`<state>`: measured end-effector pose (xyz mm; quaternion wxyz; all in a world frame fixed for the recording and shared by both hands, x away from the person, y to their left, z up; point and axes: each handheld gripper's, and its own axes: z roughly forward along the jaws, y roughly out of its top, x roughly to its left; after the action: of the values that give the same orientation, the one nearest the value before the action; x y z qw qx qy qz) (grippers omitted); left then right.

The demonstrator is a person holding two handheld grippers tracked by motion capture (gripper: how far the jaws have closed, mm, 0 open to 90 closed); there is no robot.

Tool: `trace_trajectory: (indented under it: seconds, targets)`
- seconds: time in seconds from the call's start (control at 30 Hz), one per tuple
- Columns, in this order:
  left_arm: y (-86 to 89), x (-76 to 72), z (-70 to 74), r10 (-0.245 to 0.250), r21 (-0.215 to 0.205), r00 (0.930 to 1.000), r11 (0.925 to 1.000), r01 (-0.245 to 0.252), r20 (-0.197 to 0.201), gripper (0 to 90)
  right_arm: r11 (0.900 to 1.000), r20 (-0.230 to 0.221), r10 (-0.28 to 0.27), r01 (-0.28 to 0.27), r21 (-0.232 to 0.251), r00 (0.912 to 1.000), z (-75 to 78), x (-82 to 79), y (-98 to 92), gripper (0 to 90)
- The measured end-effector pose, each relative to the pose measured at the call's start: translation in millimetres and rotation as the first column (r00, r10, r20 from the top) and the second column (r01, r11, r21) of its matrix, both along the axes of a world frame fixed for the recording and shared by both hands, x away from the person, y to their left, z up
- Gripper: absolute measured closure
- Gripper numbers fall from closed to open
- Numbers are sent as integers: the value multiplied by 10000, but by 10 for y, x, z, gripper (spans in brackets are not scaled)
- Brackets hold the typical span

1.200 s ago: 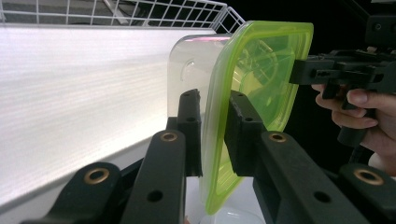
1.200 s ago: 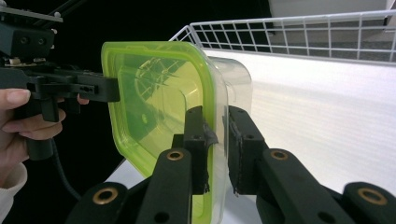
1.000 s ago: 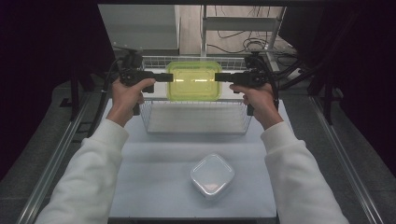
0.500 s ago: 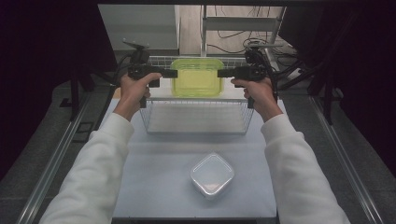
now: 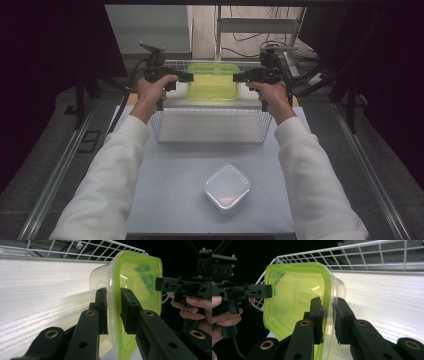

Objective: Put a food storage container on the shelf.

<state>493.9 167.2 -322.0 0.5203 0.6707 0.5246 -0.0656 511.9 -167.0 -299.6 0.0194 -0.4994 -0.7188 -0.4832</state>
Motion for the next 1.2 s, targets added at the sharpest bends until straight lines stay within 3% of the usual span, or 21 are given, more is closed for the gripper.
trace_trajectory:
  seconds: [0.13, 0.17, 0.3, 0.5, 0.57, 0.63, 0.67, 0.7, 0.73, 0.83, 1.03, 1.2]
  targets:
    - [-3, 64, -41, 136, -118, 9997, 9998, -138, -185, 762, 9987, -378, -402, 414, 313, 9985, -56, 89, 5, 748]
    - [6, 111, -75, 190, -317, 9990, 9993, -202, -394, 757, 9975, -504, -519, 542, 449, 9974, -75, 111, 8, 745]
    - [15, 185, -119, 281, -419, 9965, 9986, -315, -782, 735, 9921, -906, -931, 1000, 753, 9915, -155, 193, 16, 735]
    - [0, 215, -173, 474, -526, 9973, 9973, -504, -570, 703, 9887, -1166, -1177, 1273, 791, 9862, -193, 232, 24, 711]
    - [-13, 210, -176, 697, -313, 9968, 9970, -709, -382, 646, 9887, -1064, -1277, 1351, 651, 9861, -190, 226, 25, 618]
    - [-17, 204, -174, 799, -219, 9964, 9965, -805, -288, 520, 9882, -976, -1359, 1418, 571, 9859, -181, 217, 28, 503]
    - [-17, 179, -153, 1002, -81, 9949, 9949, -1001, 69, 473, 9887, -814, -1330, 1379, 583, 9878, -177, 209, 22, 466]
    - [-17, 179, -153, 1002, -81, 9949, 9949, -1001, 69, 429, 9892, -674, -1327, 1364, 533, 9889, -155, 188, 25, 425]
    - [-13, 133, -108, 1142, 46, 9923, 9934, -1145, 485, 394, 9902, -435, -1328, 1344, 385, 9902, -130, 162, 25, 379]
    - [-4, 34, -26, 1126, 192, 9883, 9932, -1152, 1030, 339, 9887, 238, -1485, 1480, 216, 9886, -9, 45, 25, 293]
    - [51, -245, 139, 1101, 383, 9747, 9921, -1197, 1944, 282, 9896, 1043, -1438, 1431, 137, 9841, 201, -198, -20, 252]
    - [136, -580, 161, 525, 607, 9706, 9958, -686, 2348, 260, 9976, 1514, -695, 693, 61, 9860, 273, -464, -154, 253]
